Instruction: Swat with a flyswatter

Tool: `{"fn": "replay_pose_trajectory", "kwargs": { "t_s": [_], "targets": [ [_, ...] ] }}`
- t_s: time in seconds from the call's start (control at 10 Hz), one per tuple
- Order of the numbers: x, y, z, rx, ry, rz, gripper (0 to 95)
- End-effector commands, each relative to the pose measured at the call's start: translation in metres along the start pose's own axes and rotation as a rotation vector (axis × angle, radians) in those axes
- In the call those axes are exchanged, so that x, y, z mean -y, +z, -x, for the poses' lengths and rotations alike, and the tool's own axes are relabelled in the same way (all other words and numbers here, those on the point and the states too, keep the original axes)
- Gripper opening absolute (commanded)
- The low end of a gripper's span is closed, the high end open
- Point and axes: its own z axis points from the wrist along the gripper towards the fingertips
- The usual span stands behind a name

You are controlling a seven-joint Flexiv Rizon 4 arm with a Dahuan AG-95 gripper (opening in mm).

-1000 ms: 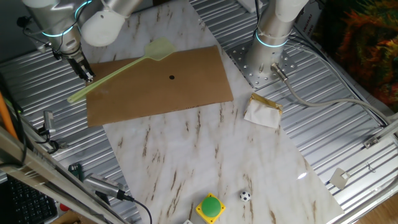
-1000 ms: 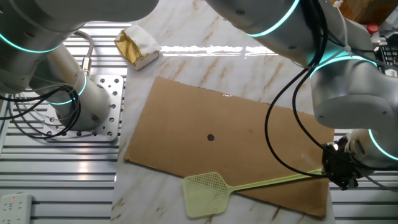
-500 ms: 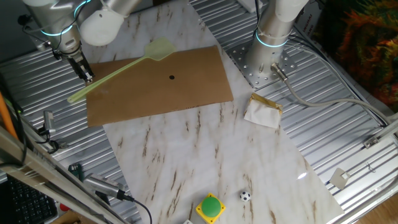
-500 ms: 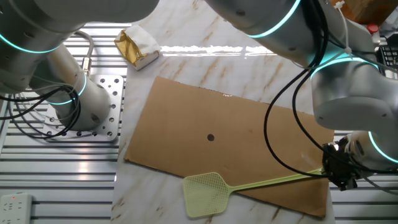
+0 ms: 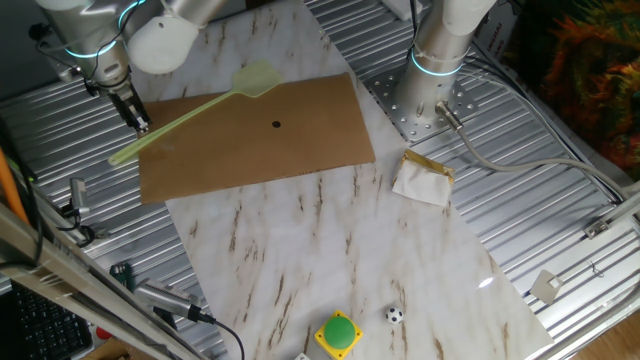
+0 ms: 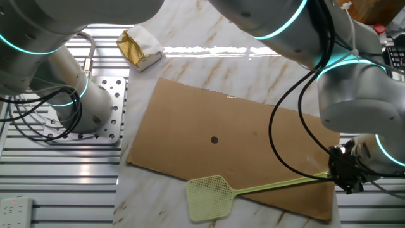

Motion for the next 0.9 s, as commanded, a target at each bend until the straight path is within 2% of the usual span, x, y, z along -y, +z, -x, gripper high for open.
{"fn": "replay_pose_trajectory", "kwargs": {
  "t_s": [0.1,0.9],
  "targets": [
    [-0.0005,0.0003,-0.0001,0.002,-0.003,0.001,0.0],
    [-0.0038,0.0039,-0.0028,0.006,-0.001,0.000,0.0]
  ]
}}
